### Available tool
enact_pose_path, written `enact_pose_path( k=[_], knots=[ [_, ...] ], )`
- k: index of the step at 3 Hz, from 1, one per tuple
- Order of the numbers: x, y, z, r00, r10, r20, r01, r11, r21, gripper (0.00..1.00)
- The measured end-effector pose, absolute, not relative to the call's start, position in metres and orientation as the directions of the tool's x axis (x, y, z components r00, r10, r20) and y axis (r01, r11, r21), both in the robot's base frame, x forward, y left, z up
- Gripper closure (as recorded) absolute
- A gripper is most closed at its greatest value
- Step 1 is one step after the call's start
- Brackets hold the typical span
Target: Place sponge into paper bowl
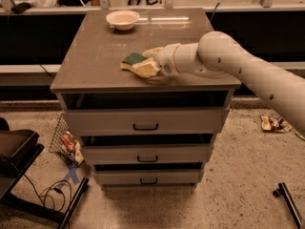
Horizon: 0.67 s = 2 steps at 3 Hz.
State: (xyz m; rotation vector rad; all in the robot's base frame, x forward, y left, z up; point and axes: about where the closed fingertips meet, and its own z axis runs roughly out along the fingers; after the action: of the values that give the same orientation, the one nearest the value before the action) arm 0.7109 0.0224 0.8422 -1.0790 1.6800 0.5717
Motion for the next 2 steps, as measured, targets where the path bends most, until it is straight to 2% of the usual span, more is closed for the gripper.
enact_pose_path(
  k=[2],
  knots=[
    [0.735,0.029,0.907,-0.023,-0.435,-0.900,-0.865,0.460,-0.200,1.00]
  ],
)
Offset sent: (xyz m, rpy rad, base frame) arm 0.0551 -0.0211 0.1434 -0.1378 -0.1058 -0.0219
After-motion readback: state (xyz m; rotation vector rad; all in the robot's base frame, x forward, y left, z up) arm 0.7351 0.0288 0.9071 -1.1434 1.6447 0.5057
